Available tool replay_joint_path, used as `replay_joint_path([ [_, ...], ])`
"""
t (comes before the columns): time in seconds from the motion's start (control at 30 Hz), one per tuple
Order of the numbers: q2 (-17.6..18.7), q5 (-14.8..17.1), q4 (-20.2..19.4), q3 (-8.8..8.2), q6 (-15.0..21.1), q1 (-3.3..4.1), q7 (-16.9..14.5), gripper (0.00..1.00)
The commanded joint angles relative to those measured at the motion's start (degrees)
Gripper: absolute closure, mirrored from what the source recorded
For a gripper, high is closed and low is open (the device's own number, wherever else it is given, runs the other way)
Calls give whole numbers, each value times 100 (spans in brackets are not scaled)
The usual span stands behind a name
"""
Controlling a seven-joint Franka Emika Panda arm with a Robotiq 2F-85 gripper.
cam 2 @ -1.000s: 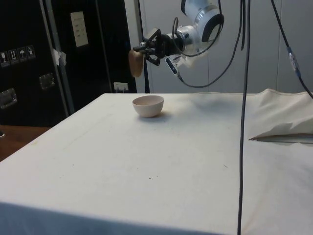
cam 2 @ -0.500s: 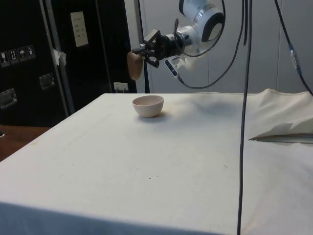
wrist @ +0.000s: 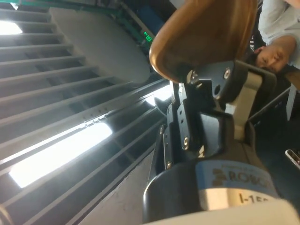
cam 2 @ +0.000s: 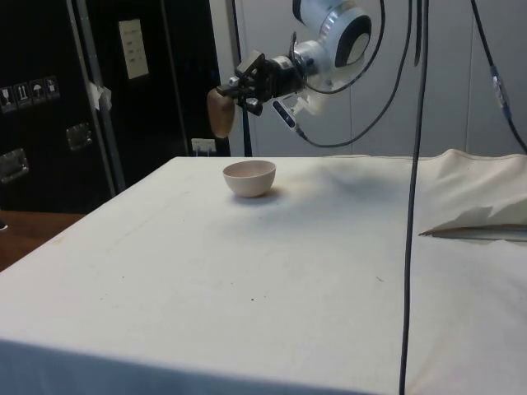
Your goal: Pour the coffee beans from the cup into the bowl.
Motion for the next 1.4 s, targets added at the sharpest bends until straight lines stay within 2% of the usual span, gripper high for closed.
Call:
replay_joint_path([
  [0.0,-86,-23,-80,-40,166,109,-11,100],
  [0.07,-149,-63,-120,-17,246,138,-63,100],
  [0.1,-92,-46,-63,40,126,52,-80,100],
  [0.13,-183,-80,-138,-6,281,155,-92,100],
  [0.17,-235,-120,-172,11,350,178,-138,100],
  [0.37,-430,-246,-275,97,584,252,-286,100],
  [0.4,-378,-235,-229,160,470,166,-309,100],
  [0.43,-458,-264,-292,115,630,264,-309,100],
  [0.6,-665,-390,-395,235,877,309,-447,100],
  [0.63,-579,-367,-332,275,716,212,-453,100],
  [0.67,-733,-441,-430,281,957,315,-487,100],
  [0.87,-940,-573,-539,413,1203,338,-602,100],
  [0.9,-865,-544,-481,453,1054,252,-613,100],
  [0.93,-974,-596,-556,430,1238,338,-625,100],
  [1.2,-1272,-819,-728,659,1627,338,-831,100],
  [1.23,-1215,-796,-682,699,1484,264,-848,100],
  [1.27,-1295,-842,-739,676,1656,338,-848,100],
  [1.37,-1364,-911,-773,739,1776,344,-905,100],
])
